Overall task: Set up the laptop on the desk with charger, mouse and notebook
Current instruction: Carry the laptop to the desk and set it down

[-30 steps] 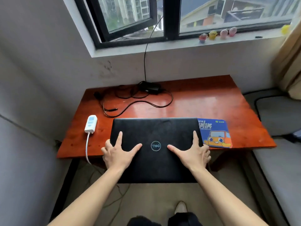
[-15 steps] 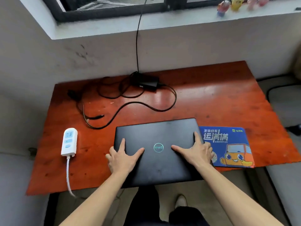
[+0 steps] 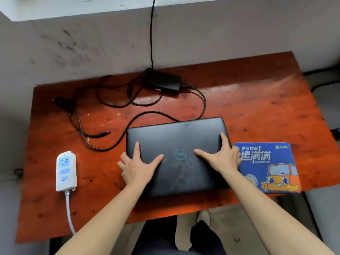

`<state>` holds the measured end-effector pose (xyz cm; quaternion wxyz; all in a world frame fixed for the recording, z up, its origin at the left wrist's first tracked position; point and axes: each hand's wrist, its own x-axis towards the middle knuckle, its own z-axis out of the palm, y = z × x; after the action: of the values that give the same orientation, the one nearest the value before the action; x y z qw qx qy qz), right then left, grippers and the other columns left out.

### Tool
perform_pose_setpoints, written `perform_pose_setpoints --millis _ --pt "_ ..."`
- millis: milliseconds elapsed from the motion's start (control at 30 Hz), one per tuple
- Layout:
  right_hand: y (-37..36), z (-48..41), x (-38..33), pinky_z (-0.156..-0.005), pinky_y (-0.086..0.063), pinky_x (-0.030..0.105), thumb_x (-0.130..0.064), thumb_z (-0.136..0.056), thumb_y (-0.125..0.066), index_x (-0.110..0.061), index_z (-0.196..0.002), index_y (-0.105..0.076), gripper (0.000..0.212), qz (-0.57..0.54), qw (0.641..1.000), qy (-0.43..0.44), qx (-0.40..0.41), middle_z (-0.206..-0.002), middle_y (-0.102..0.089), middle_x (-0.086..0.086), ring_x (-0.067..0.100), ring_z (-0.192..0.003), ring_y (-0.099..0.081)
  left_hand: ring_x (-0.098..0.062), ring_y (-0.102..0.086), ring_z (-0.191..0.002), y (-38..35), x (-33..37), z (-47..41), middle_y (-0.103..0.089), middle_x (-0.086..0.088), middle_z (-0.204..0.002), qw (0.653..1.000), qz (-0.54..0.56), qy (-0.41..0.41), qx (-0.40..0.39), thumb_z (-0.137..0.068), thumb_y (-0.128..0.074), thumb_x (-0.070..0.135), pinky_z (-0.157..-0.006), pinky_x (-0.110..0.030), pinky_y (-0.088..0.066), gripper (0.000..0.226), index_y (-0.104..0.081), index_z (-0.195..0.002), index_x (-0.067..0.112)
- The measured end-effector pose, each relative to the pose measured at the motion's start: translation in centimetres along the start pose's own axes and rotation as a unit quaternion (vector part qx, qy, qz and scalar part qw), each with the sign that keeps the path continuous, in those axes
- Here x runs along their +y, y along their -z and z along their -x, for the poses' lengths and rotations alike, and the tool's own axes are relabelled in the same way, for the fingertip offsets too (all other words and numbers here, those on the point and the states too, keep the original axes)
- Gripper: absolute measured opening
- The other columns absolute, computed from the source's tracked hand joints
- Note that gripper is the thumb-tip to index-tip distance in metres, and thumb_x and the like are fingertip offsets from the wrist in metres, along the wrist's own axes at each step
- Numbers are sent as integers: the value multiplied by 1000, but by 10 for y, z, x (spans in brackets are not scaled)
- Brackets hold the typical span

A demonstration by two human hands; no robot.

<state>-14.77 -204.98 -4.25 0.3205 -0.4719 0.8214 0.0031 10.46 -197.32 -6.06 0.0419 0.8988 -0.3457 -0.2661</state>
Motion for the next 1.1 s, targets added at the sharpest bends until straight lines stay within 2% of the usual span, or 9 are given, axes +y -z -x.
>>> perform_pose_setpoints --millis 233,400,600,733,933,1033,1100 --pt "-11 -6 1 -113 -29 53 -95 -44 -64 -47 -156 -13 132 -22 1000 18 0 -143 -26 12 37 -132 -38 -35 -31 -126 -2 4 -14 -26 -11 -150 1000 -5 -16 -7 -55 -45 99 -101 -51 -40 110 -11 -149 54" --pt "-11 -8 2 -114 -31 53 -91 -50 -67 -45 -157 -16 127 -21 1000 22 5 -144 -29 10 36 -132 -42 -36 -32 -127 -4 5 -12 -26 -12 -150 1000 -14 -6 -11 -58 -45 97 -101 -53 -39 109 -7 -150 53" --pt "-3 -14 -1 -113 -35 53 -83 -60 -71 -40 -157 -22 117 -12 999 31 -5 -146 -34 13 33 -139 -32 -38 -33 -128 -13 7 2 -22 -14 -153 999 -46 7 -17 -61 -45 96 -103 -52 -37 111 0 -152 49" --pt "-1 -14 5 -111 -37 52 -83 -62 -70 -41 -159 -12 120 48 997 52 -23 -151 -28 15 35 -140 -29 -39 -31 -130 -15 10 1 -18 -16 -156 998 -53 16 -30 -62 -46 95 -103 -54 -35 112 4 -151 49" --pt "-2 -16 9 -103 -42 50 -94 -65 -52 -38 -159 0 121 140 986 84 -33 -145 -31 16 35 -134 -36 -38 -32 -133 -9 5 -4 -19 -15 -157 996 -80 3 -46 -61 -45 97 -102 -52 -38 113 5 -152 50" --pt "3 -17 9 -101 -43 51 -89 -69 -55 -35 -159 5 121 162 981 89 -64 -144 -30 17 37 -133 -37 -36 -31 -134 1 5 -7 -22 -14 -155 994 -72 -1 -83 -66 -55 89 -101 -51 -40 111 3 -152 50" --pt "6 -15 10 -108 -39 53 -80 -74 -62 -33 -159 7 119 145 982 90 -86 -154 -20 21 40 -141 -30 -35 -27 -139 7 3 -5 -19 -13 -156 992 -61 -6 -109 -72 -61 79 -105 -50 -38 107 3 -153 50"
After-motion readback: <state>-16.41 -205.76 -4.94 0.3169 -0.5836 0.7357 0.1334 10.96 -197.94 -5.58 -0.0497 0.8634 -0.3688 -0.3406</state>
